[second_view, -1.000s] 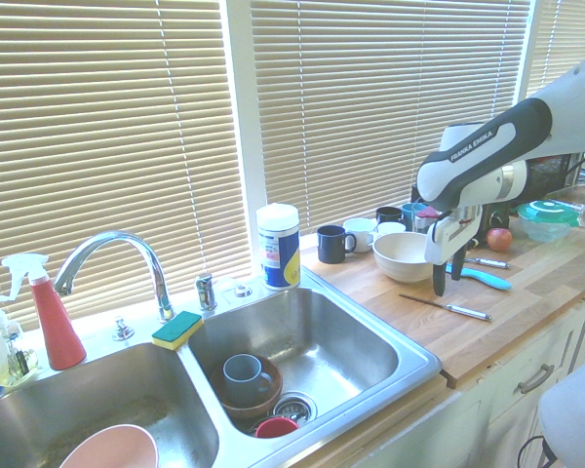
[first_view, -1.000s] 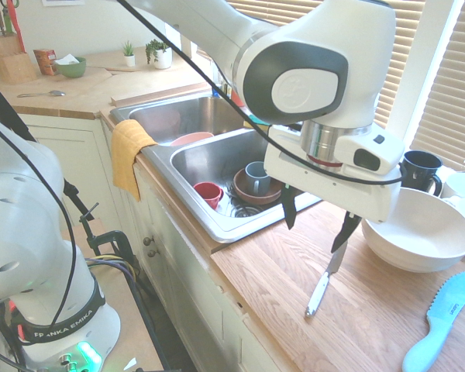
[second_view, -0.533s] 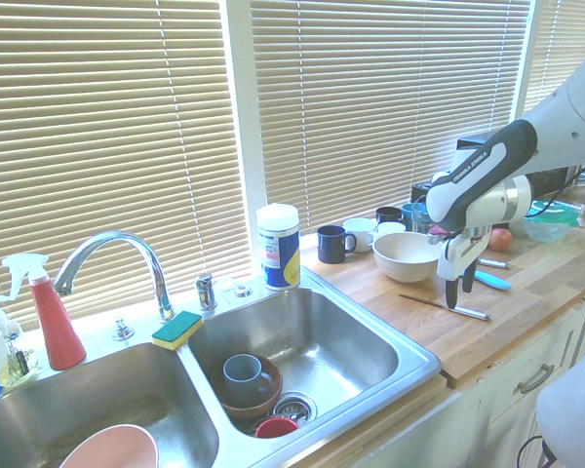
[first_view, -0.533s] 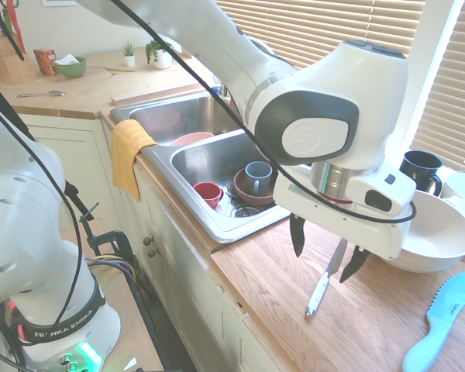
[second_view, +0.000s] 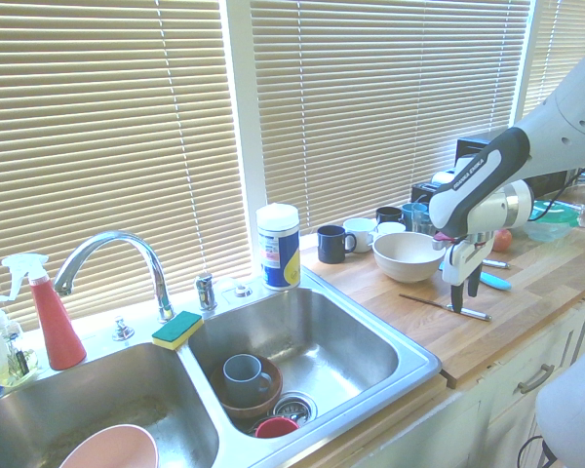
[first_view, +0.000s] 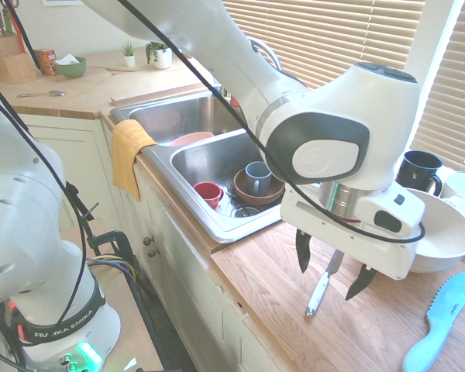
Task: Put the knife into the sink
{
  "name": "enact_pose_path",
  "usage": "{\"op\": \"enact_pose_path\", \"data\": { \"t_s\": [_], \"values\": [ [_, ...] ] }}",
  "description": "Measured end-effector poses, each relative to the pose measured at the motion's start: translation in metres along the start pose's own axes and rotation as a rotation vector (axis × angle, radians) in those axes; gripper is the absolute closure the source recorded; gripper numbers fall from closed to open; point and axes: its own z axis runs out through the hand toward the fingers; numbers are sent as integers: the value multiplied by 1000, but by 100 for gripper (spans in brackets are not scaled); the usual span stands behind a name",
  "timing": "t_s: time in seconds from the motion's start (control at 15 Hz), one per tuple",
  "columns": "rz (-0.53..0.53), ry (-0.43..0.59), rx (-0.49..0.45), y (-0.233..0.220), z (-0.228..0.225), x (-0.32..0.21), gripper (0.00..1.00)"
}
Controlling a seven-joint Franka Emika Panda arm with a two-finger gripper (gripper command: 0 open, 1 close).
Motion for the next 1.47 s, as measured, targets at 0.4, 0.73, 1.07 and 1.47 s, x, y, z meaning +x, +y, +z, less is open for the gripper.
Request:
{"op": "enact_pose_path", "data": {
  "t_s": [0.4,0.73,1.07,1.47],
  "values": [
    [0,-6,-5,-1,9,3,100],
    [1,-13,-10,-4,16,4,100],
    [8,-9,-11,-8,18,5,100],
    [13,-4,-11,-10,17,6,100]
  ]
}}
